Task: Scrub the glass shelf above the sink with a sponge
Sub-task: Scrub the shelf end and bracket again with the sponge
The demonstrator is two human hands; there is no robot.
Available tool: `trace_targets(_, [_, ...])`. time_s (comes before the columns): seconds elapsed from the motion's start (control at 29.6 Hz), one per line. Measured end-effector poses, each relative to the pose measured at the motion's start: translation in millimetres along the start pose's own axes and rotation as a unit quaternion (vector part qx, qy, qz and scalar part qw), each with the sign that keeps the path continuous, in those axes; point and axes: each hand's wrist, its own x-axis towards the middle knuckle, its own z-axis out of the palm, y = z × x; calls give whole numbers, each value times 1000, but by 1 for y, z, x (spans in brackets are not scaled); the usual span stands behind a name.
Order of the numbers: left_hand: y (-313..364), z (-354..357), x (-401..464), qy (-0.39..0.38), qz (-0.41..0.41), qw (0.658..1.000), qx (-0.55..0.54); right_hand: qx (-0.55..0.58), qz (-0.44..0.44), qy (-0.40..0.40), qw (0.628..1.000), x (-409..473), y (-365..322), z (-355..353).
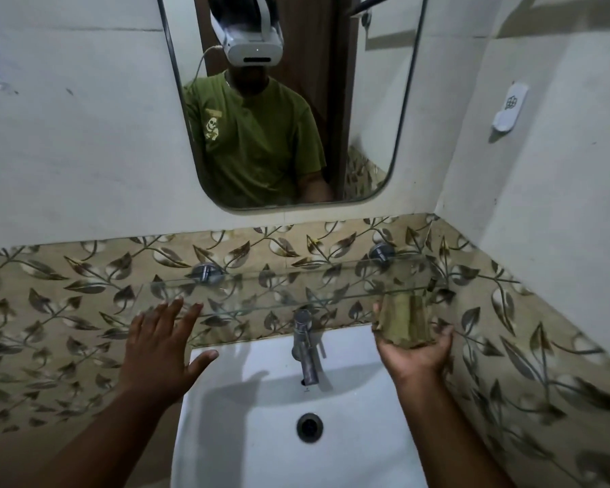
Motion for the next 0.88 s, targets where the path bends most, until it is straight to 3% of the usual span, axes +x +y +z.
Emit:
trace_targets(0.13, [0, 4, 1, 8, 2, 1000, -1, -92, 74, -6, 993, -22, 10, -18])
trace_targets(0.27, [3, 7, 7, 17, -3, 1000, -6, -191, -98, -89, 973, -19, -26, 53])
trace_targets(0.34, [2, 9, 6, 23, -5, 1000, -2, -294, -219, -80, 927, -7, -39, 92])
trace_targets(0.37, [1, 10, 5, 25, -3, 1000, 0, -396, -284, -54, 872, 1, -43, 102])
trace_targets(0.44, [1, 11, 4, 30, -1, 1000, 0, -612, -353, -40, 707, 24, -47, 106])
trace_targets(0.54, [0, 12, 2, 34, 4, 999, 0, -863, -299, -44, 405, 59, -42, 79])
trace_targets(0.57, [0, 12, 2, 37, 5, 999, 1, -908, -286, -38, 302, 65, -38, 64])
trace_targets(0.61, [0, 12, 2, 41, 6, 999, 2, -931, -287, -38, 224, 67, -31, 51])
trace_targets(0.64, [0, 11, 2, 45, 7, 999, 2, -933, -296, -42, 200, 66, -22, 41])
trace_targets(0.71, [0, 10, 3, 55, 7, 998, 2, -918, -314, -44, 238, 60, 3, 28])
trace_targets(0.88, [-1, 15, 0, 57, -1, 998, 3, -911, -301, -78, 269, 24, 101, 31])
